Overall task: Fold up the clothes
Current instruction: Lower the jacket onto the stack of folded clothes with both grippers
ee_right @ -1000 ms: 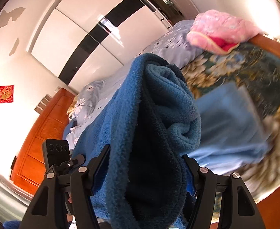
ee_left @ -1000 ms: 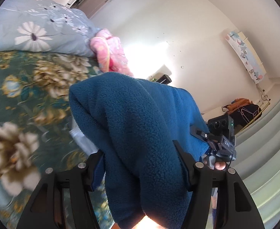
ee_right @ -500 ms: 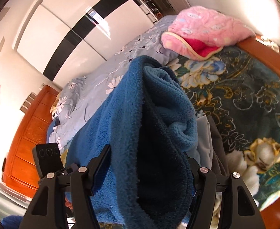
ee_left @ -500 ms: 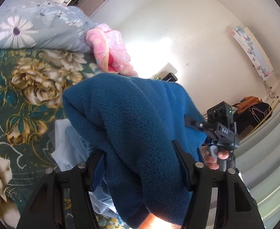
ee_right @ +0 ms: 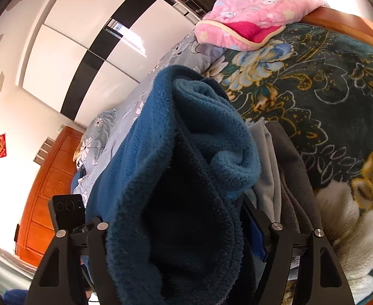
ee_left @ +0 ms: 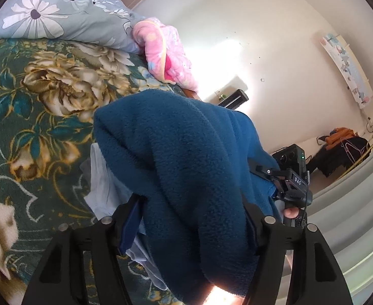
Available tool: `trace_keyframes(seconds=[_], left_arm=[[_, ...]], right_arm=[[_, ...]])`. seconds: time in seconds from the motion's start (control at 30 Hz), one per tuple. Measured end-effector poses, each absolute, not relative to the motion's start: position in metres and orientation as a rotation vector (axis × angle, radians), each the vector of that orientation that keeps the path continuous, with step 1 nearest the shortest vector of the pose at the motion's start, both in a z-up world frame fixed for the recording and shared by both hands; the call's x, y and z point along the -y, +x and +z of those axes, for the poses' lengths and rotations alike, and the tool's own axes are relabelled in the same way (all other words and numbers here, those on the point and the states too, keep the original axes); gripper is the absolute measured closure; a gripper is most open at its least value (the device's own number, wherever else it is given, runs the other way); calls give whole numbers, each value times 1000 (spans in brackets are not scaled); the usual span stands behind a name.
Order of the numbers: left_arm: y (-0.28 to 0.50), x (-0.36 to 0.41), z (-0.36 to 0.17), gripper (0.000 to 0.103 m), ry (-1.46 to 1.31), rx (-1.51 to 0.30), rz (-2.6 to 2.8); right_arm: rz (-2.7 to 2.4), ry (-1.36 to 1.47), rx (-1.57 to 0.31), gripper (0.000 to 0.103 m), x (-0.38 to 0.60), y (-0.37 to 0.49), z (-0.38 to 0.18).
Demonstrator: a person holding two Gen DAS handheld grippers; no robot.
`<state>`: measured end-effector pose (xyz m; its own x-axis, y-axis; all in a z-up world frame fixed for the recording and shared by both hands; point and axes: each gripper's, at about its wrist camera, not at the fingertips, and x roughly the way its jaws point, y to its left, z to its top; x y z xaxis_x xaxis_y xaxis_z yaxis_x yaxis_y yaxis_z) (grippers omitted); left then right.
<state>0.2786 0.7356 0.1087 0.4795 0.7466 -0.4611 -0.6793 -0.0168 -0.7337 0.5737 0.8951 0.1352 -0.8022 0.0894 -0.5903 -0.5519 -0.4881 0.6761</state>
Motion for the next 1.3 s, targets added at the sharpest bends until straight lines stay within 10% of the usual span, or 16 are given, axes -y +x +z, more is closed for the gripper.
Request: trace_keyframes(seconds=[0.7,1.3], left_arm=[[308,-688,218,25,-791,-59,1303],[353,-705,179,25,-801,-237,1237]], right_arm=[[2171,-648,-749,27,-819,599,277],[2146,-890,-736,41,-801,547,195]])
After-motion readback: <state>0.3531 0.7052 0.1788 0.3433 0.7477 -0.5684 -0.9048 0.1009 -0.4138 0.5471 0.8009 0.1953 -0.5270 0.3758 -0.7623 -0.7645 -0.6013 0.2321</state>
